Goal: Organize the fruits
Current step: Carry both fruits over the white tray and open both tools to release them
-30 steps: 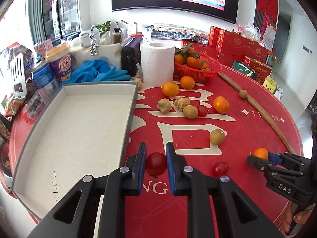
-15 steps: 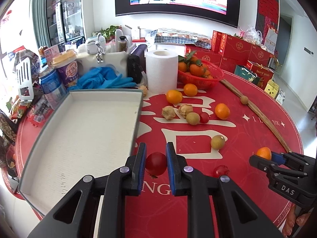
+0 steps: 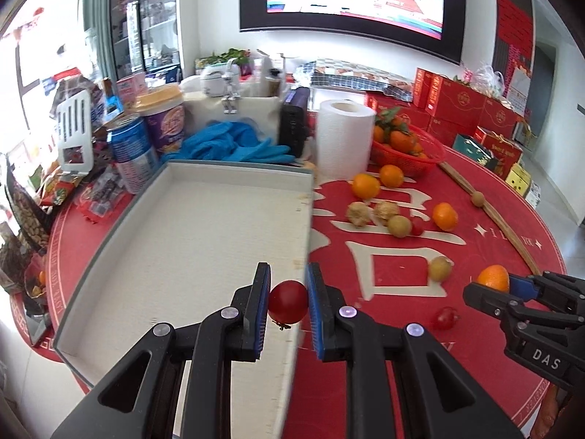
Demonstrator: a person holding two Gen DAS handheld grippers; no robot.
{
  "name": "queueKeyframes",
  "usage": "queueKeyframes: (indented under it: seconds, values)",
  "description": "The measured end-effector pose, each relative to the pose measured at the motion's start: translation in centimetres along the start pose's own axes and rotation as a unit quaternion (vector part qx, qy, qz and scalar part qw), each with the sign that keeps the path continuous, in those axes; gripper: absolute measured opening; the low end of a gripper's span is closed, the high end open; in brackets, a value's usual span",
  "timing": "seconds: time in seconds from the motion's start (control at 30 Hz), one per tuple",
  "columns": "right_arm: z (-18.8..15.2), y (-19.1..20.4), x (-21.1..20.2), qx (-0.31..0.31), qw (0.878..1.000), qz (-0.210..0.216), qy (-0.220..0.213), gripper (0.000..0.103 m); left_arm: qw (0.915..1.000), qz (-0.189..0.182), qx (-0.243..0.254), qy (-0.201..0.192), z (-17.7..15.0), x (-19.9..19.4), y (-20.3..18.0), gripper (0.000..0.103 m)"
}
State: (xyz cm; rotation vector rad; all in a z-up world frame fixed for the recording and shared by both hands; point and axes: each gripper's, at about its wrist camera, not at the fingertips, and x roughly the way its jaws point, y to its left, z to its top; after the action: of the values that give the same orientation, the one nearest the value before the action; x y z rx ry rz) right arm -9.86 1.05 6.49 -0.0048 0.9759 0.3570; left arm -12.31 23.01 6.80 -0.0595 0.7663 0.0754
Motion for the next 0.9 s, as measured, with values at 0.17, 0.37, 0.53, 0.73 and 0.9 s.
queueKeyframes:
  seconds: [0.17, 0.37, 0.53, 0.73, 0.9]
  values:
    - [1.4, 3.5, 1.1, -0.029, 0.999, 0.018, 0.006, 0.036, 0.9996, 0.019, -0.023, 0.002, -0.2, 0.5, 3.0, 0.022]
    - [3.0, 7.9, 2.7, -0.056, 0.997, 0.054, 0.009, 0.036, 0.9971, 0.053, -0.053, 0.011, -0.8, 1.3, 6.9, 0.022]
    - [4.2, 11.5, 4.7, -0.087, 0.993, 0.074, 0.017, 0.036, 0.9946, 0.075, -0.068, 0.024, -1.3, 2.3, 9.7, 0.022]
    - [5.0, 14.4, 7.2, -0.097, 0.990, 0.092, 0.032, 0.036, 0.9908, 0.099, -0.079, 0.047, -2.2, 4.1, 12.3, 0.022]
    - [4.9, 16.0, 8.8, -0.109, 0.988, 0.095, 0.047, 0.036, 0.9894, 0.099, -0.090, 0.056, -2.5, 5.4, 14.2, 0.022]
